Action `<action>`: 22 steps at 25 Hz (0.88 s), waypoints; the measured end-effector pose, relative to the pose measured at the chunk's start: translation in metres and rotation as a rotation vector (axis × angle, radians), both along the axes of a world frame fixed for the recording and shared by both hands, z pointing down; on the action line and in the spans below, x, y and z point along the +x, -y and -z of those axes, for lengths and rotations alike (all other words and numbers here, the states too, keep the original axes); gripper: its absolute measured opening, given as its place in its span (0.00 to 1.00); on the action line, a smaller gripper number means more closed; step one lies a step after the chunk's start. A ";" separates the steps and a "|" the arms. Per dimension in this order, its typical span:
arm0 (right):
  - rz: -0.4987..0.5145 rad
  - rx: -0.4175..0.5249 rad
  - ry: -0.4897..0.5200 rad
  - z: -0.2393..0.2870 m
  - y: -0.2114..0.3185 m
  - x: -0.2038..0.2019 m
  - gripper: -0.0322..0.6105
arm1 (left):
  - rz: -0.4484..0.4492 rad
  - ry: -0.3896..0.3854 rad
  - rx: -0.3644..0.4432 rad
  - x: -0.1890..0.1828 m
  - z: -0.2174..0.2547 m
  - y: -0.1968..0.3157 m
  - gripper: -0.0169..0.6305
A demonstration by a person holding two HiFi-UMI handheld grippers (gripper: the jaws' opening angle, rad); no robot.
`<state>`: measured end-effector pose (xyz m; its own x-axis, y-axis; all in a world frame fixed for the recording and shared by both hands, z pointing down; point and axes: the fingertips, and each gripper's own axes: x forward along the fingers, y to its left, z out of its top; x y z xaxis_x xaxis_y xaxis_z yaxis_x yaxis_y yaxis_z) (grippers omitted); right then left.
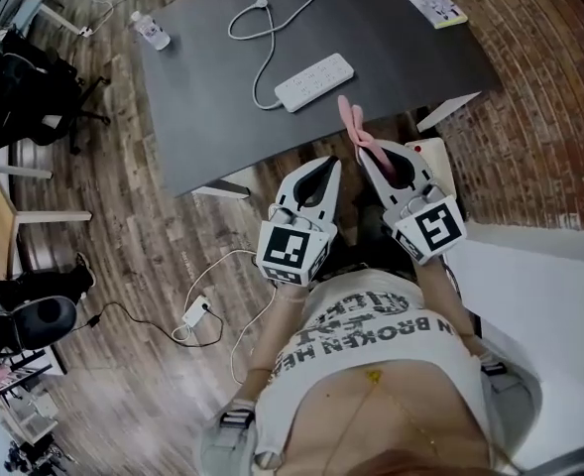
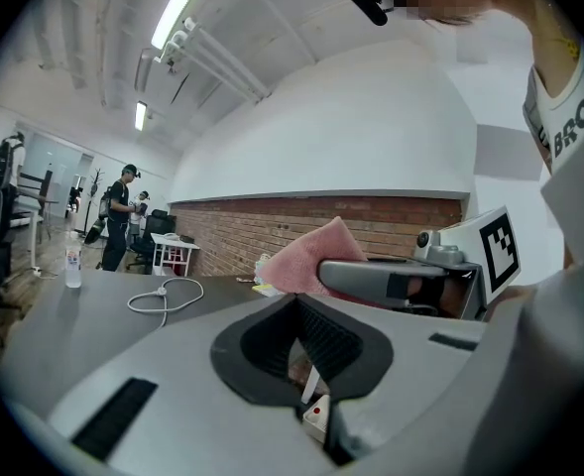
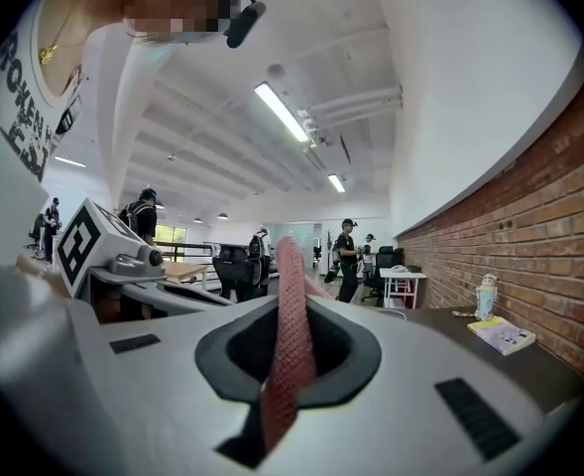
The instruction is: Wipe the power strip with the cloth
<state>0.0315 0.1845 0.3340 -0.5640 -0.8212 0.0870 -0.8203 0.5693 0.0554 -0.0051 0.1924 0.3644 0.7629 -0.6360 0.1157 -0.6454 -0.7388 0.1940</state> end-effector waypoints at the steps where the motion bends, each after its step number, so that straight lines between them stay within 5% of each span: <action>1: 0.012 -0.004 -0.002 -0.002 0.003 -0.002 0.08 | 0.011 -0.003 0.001 -0.002 0.000 0.002 0.04; 13: 0.154 -0.048 0.020 -0.016 0.067 -0.022 0.08 | 0.146 -0.012 -0.022 -0.024 -0.008 0.060 0.04; 22: 0.228 -0.042 0.027 -0.010 0.145 0.010 0.08 | 0.235 0.016 -0.010 0.000 -0.002 0.137 0.04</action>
<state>0.0417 0.0393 0.3437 -0.7368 -0.6686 0.1004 -0.6714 0.7411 0.0077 -0.0050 0.0553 0.3660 0.5918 -0.7948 0.1344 -0.8027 -0.5657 0.1889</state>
